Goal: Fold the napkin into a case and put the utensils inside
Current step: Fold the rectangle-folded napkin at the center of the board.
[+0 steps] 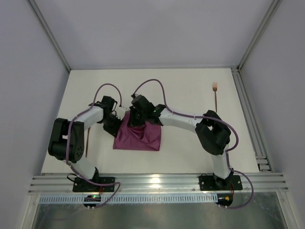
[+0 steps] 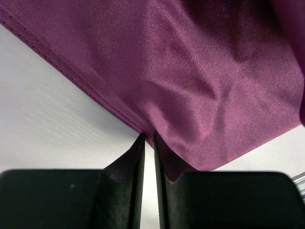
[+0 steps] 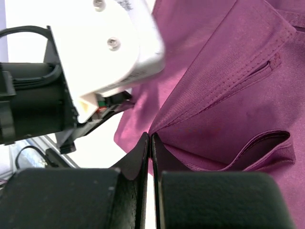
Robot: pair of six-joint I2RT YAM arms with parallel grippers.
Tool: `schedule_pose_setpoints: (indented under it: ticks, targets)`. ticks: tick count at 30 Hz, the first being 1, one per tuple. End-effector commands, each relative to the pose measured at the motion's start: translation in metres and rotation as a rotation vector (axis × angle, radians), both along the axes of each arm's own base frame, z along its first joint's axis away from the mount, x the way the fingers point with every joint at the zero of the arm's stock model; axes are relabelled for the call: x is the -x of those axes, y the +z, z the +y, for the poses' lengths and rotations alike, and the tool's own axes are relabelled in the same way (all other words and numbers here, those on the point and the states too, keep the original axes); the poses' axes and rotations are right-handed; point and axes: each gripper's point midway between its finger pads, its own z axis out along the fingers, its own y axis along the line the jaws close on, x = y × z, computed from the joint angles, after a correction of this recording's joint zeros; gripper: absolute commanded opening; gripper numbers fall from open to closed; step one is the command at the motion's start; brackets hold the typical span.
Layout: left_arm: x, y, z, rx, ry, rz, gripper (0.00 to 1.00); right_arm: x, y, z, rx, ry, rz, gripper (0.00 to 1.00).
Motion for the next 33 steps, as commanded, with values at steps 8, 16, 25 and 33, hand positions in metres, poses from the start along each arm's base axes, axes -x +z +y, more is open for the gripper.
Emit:
schedule_pose_setpoints:
  ticks: [8, 16, 25, 33]
  targets:
    - [-0.001, -0.005, -0.004, 0.060, 0.019, 0.025, 0.11, -0.011, 0.036, 0.025, -0.150, -0.059, -0.030, 0.04]
    - [-0.002, -0.005, -0.002, 0.071, 0.026, 0.027, 0.10, -0.007, 0.027, 0.042, -0.153, -0.059, -0.025, 0.04]
    - [-0.004, 0.000, -0.001, 0.082, 0.035, 0.011, 0.11, -0.007, -0.010, 0.042, -0.128, -0.093, 0.029, 0.04]
    - [-0.007, 0.003, 0.001, 0.088, 0.043, 0.002, 0.14, -0.010, -0.019, 0.047, -0.134, -0.093, 0.032, 0.04]
